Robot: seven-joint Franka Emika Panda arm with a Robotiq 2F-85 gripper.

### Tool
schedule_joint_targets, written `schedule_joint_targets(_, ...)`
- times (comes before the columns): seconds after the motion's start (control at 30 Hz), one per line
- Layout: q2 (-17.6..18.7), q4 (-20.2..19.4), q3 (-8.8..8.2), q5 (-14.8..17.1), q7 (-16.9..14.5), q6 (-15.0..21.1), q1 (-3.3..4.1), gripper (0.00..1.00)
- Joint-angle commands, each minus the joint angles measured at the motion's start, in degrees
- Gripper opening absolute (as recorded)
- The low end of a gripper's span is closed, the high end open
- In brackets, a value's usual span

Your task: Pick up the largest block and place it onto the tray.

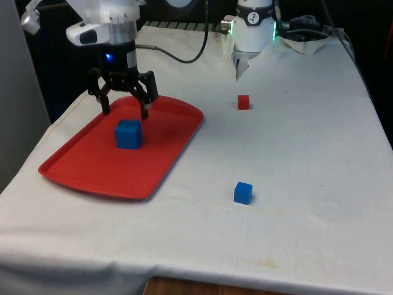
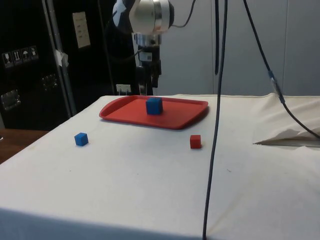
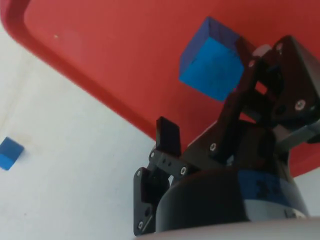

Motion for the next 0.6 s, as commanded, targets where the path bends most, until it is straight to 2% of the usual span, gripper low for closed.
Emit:
schedule_joint_targets(0.0,-0.52,-0.23,-0.74,-0.74,0.63,-0.69,0.57,1.00)
schedule_joint_targets(0.2,-1.78,-0.11,-3.27,-0.97,1.15,-2.81,2.18,1.00)
schedule_joint_targets(0.23,-1.43,0.00,-2.69,-0.34,0.57,-2.23,1.72,1.00)
schedule_joint_targets(0.27,-1.95,-0.11,-3.50,-1.03,1.20,-2.98,2.35,1.00)
schedule_joint_targets(0.47,-3.04,-0.17,-5.04,-1.15,1.66,-4.30,3.78,1.00)
schedule_joint_targets(0.53,-3.27,-0.17,-5.39,-1.15,1.78,-4.58,4.13,1.00)
schedule_joint_targets(0.57,-2.98,0.06,-4.93,-0.57,1.26,-4.24,3.67,1.00)
